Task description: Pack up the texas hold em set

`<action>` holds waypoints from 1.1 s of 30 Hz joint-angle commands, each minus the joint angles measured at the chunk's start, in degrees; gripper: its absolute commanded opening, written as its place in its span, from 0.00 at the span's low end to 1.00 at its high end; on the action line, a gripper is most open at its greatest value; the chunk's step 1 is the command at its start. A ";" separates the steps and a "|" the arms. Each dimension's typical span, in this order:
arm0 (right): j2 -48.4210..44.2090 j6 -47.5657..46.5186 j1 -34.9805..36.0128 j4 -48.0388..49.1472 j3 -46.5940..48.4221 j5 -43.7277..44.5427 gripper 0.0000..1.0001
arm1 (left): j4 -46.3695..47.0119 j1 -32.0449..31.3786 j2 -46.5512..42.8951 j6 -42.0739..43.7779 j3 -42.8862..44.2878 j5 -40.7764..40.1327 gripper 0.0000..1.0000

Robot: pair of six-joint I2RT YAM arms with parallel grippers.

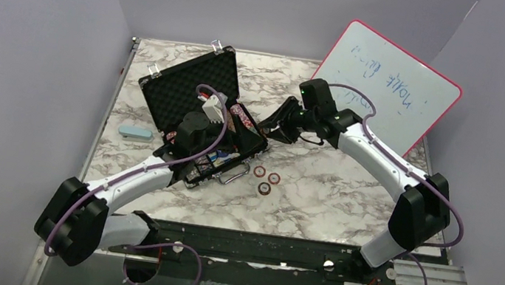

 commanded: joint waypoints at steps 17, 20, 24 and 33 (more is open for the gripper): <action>-0.18 8.12 0.09 5.81 -1.39 -7.08 0.19 | 9.30 -2.66 3.70 -6.73 2.17 -7.11 0.55; 0.37 8.25 0.09 6.00 -1.42 -7.84 0.19 | 9.56 -2.75 3.68 -6.64 2.54 -7.93 0.55; 0.89 8.38 0.09 6.19 -1.35 -8.45 0.19 | 9.82 -2.75 4.14 -6.98 3.33 -8.50 0.51; 1.69 8.79 0.09 6.64 -1.51 -8.16 0.19 | 10.55 -2.92 3.44 -5.80 2.41 -7.78 0.64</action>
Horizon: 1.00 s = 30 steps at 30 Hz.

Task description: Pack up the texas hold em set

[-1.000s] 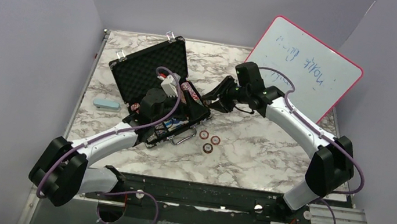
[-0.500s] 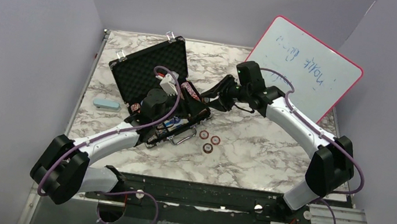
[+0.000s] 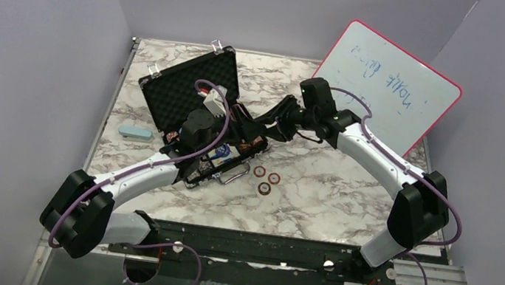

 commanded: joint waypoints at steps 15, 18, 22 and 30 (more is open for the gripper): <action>1.69 1.33 0.13 2.53 -1.40 -3.70 0.20 | 3.12 -0.35 1.17 -0.50 2.13 -2.12 0.05; 1.67 -0.23 0.09 2.73 -1.40 -2.42 0.30 | 3.08 -0.37 1.00 1.24 1.84 -2.15 0.00; 1.47 -6.53 -1.35 0.57 0.14 0.45 0.60 | 0.91 -0.28 -0.19 7.68 1.40 -1.19 0.00; -6.63 -14.71 -7.52 -3.66 -5.24 10.46 0.73 | -29.70 -0.35 2.51 36.95 13.61 -0.26 0.00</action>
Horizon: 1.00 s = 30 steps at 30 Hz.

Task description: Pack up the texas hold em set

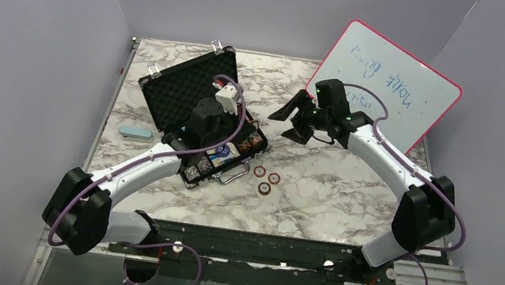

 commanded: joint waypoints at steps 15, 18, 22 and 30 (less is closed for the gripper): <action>-11.40 -10.72 -6.00 -8.09 -12.06 12.71 0.73 | -37.40 -0.03 18.66 39.46 23.47 8.88 0.00; -11.04 -11.20 -6.11 -8.06 -11.79 12.33 0.73 | -37.99 -0.02 20.30 39.45 24.30 7.78 0.00; -10.39 -11.59 -6.20 -7.88 -11.31 11.91 0.73 | -38.40 -0.04 21.70 39.51 24.82 6.90 0.00; -8.86 -11.87 -6.38 -7.74 -10.96 9.95 0.72 | -38.41 -0.01 23.97 39.66 25.87 6.27 0.00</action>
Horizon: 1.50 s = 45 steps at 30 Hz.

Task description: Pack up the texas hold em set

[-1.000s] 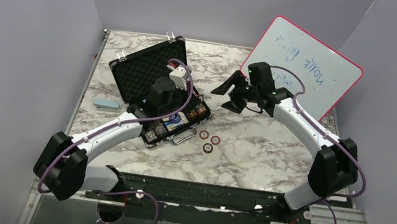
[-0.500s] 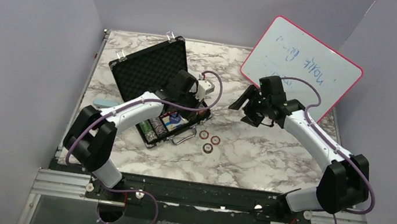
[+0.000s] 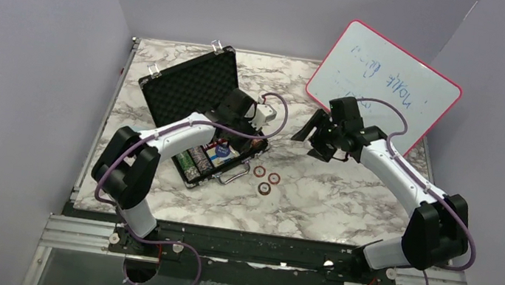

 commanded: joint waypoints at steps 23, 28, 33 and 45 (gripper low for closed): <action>2.45 -14.47 -0.01 -1.87 0.98 -2.64 0.72 | -1.27 0.35 -1.85 -1.49 5.09 -4.29 0.34; 4.18 -19.58 7.29 -4.74 2.55 4.51 0.73 | 3.63 2.18 -7.81 -7.38 5.58 -6.91 0.41; 8.72 -19.95 18.17 -9.39 5.99 12.48 0.75 | 8.82 5.35 -16.12 -13.98 4.66 -17.32 0.58; 23.42 -18.20 30.43 -17.11 14.19 16.00 0.74 | 11.53 9.29 -27.66 -15.41 4.06 -17.07 0.99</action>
